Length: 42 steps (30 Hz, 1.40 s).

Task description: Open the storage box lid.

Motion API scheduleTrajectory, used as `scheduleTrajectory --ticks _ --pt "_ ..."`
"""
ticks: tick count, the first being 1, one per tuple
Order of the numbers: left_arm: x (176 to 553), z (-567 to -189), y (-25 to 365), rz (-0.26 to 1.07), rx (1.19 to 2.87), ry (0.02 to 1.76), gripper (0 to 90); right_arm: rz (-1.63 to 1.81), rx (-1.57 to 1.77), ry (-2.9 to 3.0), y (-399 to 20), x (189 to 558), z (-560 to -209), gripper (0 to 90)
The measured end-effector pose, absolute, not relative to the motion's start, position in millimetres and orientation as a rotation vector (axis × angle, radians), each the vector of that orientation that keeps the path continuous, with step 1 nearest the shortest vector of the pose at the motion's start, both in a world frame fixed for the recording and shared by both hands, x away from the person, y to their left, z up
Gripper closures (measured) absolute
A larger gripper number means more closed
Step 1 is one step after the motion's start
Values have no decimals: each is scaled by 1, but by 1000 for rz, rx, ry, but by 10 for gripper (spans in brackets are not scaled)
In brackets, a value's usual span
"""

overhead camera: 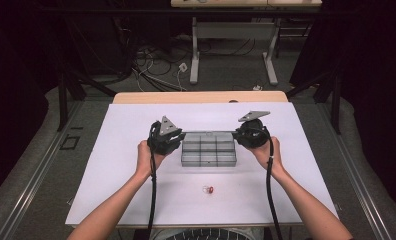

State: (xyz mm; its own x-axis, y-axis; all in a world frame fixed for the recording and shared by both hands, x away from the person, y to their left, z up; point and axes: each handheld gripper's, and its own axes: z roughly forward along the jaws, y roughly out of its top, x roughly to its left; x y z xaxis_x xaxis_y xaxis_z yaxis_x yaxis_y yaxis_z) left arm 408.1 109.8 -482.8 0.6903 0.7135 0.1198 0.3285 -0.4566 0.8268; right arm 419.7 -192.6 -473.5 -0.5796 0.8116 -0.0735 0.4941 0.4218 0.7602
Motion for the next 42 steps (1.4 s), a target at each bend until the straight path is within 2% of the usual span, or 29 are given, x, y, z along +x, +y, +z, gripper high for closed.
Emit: scheduleTrajectory --ticks 19,42 --pt "435 -491 106 567 2023 890 765 1046 1197 2186 -193 440 -478 777" --pt "454 -483 98 550 2105 937 770 974 1255 2225 -188 459 -476 783"
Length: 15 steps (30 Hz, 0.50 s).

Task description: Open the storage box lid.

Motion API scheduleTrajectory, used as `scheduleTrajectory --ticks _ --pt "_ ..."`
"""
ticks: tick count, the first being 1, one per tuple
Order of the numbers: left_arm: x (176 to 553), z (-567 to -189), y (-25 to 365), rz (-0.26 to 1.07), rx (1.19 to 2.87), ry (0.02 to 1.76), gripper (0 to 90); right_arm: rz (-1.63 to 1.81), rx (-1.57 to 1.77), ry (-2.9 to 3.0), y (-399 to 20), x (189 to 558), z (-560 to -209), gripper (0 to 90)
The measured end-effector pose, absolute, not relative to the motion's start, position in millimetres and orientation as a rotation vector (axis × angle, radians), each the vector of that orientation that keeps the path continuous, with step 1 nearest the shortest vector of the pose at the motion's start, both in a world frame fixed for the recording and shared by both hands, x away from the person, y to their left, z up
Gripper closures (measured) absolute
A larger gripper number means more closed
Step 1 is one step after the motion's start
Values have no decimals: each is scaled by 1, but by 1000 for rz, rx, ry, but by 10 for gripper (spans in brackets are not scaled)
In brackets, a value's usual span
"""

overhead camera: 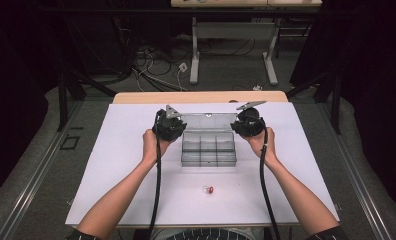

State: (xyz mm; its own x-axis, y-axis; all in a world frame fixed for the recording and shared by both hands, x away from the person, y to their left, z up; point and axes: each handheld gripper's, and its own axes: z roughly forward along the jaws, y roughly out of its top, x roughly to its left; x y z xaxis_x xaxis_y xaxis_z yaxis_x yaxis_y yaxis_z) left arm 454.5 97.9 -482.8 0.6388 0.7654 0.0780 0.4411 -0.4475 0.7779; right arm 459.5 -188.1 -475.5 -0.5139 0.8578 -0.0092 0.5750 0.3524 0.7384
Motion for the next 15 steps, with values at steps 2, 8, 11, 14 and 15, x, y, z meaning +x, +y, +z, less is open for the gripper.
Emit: scheduleTrajectory --ticks 2,8,11,14,15 --pt "457 -482 98 542 2113 943 769 964 1262 2230 -188 461 -474 783" --pt "462 -479 96 529 2132 955 770 943 1264 2246 -187 466 -472 783" --pt "463 -479 97 529 2129 958 769 945 1266 2243 -187 467 -472 782" --pt "464 -479 96 525 2136 963 768 938 1270 2243 -187 469 -472 782" --pt "465 -479 96 526 2135 969 767 941 1270 2240 -186 469 -473 782"
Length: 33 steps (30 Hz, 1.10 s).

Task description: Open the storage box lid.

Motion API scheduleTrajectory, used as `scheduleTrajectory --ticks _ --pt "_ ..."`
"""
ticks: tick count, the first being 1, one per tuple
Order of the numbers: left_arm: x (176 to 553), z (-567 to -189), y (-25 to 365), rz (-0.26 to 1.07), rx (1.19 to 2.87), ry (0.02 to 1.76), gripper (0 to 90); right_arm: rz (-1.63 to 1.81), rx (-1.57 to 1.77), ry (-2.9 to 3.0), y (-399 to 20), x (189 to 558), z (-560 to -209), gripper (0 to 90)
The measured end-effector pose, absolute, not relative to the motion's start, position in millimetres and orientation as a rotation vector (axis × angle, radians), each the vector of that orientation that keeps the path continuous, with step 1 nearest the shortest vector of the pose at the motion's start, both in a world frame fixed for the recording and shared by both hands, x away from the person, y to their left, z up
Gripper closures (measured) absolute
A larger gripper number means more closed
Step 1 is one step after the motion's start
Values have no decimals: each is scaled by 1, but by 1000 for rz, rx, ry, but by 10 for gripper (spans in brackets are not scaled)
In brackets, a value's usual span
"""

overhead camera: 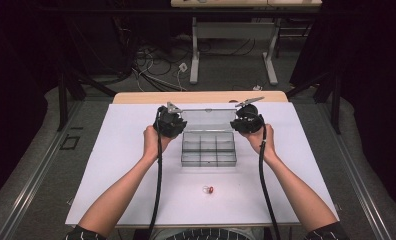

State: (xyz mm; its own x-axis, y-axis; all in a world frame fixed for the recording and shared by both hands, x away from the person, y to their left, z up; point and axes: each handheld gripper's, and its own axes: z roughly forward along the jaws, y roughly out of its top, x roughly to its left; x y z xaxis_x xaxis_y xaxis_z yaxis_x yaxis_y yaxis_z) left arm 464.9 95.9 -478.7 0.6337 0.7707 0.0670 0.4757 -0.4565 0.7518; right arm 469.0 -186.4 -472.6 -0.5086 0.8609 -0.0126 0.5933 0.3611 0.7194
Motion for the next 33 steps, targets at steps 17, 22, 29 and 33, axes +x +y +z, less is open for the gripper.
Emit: scheduleTrajectory --ticks 17,22,29,33 --pt "473 -478 94 506 2164 995 768 927 1276 2246 -185 476 -472 780" --pt "476 -481 93 504 2171 1000 765 925 1285 2245 -185 478 -472 778" --pt "479 -485 92 498 2185 1010 763 921 1294 2241 -185 480 -473 775" --pt "480 -487 91 496 2185 1017 763 938 1308 2227 -185 481 -475 774"
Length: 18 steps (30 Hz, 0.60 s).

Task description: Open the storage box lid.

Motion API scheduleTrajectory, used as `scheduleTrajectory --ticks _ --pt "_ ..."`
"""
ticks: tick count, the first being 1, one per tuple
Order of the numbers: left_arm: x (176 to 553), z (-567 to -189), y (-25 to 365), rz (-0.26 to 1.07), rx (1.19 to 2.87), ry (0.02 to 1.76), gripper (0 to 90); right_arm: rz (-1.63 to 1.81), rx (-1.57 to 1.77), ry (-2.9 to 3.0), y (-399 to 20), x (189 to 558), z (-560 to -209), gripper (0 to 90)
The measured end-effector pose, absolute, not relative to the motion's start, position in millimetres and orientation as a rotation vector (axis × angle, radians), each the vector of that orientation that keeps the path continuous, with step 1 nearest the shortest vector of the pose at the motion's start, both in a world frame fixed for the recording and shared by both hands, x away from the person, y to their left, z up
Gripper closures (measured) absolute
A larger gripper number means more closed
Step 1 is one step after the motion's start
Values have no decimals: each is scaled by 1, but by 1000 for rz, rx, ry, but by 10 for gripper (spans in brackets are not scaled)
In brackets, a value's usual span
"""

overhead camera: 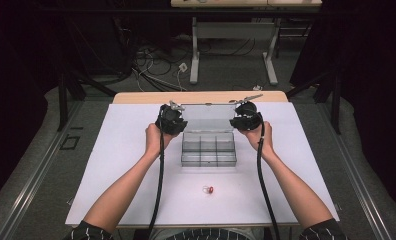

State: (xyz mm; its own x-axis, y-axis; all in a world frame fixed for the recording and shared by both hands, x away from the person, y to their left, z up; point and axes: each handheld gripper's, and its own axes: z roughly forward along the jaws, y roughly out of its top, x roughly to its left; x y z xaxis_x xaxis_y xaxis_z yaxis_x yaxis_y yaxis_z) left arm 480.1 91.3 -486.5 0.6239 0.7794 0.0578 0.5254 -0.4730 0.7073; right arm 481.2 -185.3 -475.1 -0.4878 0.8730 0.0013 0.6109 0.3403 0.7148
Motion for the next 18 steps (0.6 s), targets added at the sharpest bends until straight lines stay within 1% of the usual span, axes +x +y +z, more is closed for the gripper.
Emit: scheduleTrajectory --ticks 18 --pt "483 -492 89 515 2194 1026 763 925 1347 2225 -183 485 -483 771"
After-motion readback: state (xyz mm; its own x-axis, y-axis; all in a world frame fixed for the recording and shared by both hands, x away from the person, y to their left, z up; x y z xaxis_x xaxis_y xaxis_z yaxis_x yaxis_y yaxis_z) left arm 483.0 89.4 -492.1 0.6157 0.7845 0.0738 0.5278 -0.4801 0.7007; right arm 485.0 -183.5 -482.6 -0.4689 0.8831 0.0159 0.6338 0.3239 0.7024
